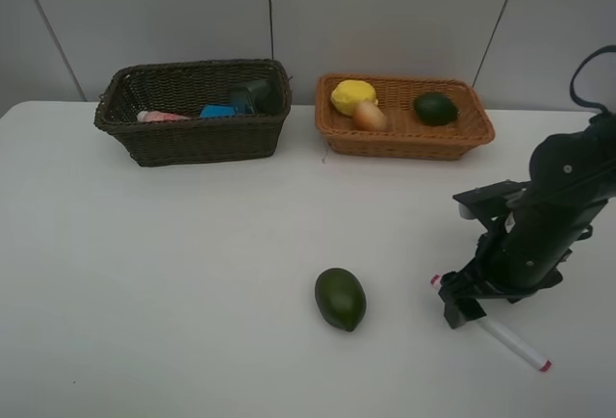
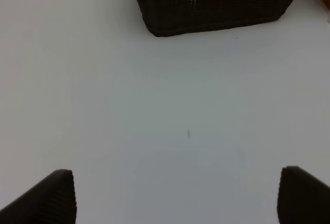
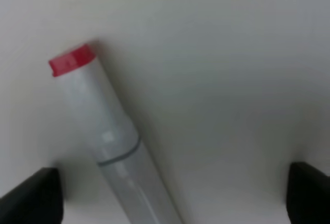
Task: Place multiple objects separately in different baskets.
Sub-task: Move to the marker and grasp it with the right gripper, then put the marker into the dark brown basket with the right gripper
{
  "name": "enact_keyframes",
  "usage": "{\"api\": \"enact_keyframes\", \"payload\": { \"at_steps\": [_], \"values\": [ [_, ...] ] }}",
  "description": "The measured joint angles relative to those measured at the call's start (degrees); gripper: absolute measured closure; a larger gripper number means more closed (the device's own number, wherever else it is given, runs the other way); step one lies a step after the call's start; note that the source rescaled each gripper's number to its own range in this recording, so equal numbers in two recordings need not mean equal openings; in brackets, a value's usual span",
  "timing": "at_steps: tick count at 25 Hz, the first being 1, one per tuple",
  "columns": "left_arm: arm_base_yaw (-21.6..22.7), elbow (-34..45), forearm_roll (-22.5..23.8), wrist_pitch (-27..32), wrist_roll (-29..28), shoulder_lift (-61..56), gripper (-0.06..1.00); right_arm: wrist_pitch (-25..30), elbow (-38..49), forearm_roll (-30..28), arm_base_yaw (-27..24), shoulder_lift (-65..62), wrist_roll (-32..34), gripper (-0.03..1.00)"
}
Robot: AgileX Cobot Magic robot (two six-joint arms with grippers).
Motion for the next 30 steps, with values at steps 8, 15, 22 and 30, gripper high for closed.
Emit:
{"api": "enact_keyframes", "payload": {
  "at_steps": [8,15,22,30],
  "values": [
    [0.0,0.0,0.0,0.0,0.0,0.0,-0.05,0.0,-0.4,-0.8,0.0,0.3,0.0,0.96],
    [0.0,0.0,0.0,0.0,0.0,0.0,-0.05,0.3,-0.5,-0.9,0.0,0.2,-0.1,0.96],
    [0.0,0.0,0.0,0.0,0.0,0.0,-0.05,5.6,-2.5,-0.1,0.1,-5.8,-0.2,0.96],
    [0.0,0.0,0.0,0.0,0.0,0.0,-0.05,5.9,-24.1,4.3,0.1,-13.9,-3.3,0.96]
  ]
}}
